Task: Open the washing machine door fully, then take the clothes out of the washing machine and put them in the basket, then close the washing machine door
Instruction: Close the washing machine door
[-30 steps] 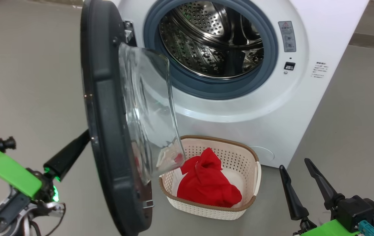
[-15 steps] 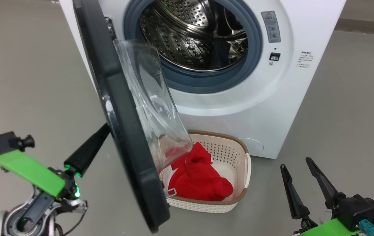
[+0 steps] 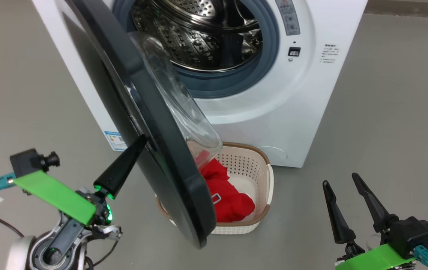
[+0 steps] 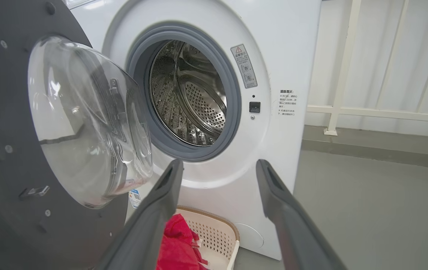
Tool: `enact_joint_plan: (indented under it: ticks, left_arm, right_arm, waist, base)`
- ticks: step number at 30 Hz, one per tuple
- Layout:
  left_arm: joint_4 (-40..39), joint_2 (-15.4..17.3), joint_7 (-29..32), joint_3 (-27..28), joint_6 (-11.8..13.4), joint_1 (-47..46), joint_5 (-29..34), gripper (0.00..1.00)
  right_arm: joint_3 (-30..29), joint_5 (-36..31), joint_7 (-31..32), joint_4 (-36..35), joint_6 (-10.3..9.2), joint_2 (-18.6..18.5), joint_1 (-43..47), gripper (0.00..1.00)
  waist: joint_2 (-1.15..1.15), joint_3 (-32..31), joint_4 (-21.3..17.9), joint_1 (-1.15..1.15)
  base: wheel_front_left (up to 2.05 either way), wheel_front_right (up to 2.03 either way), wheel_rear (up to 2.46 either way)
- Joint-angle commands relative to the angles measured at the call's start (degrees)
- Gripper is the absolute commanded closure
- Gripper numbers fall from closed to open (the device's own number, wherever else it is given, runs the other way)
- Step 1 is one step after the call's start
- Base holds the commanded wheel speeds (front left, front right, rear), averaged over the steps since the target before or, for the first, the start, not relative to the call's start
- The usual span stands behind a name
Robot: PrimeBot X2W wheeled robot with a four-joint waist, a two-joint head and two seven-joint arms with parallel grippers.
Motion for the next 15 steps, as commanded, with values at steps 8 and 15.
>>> enact_joint_plan:
  ticks: [8, 15]
  left_arm:
    - [-0.6, 0.6, -4.1, -1.0, -1.3, -3.4, -1.8, 1.00]
    - [0.7, 0.6, -7.3, -2.3, -2.1, -5.2, -2.2, 1.00]
  right_arm:
    - [1.3, 0.4, -0.4, -1.5, 0.29, -0.7, -3.5, 0.00]
    - [1.4, 0.7, -0.4, -1.5, 0.29, -0.7, -4.3, 0.00]
  waist:
    - [0.00, 2.2, -3.6, 0.00]
    - [0.00, 3.5, -6.6, 0.00]
  base:
    - [0.00, 0.00, 0.00]
    - [0.00, 0.00, 0.00]
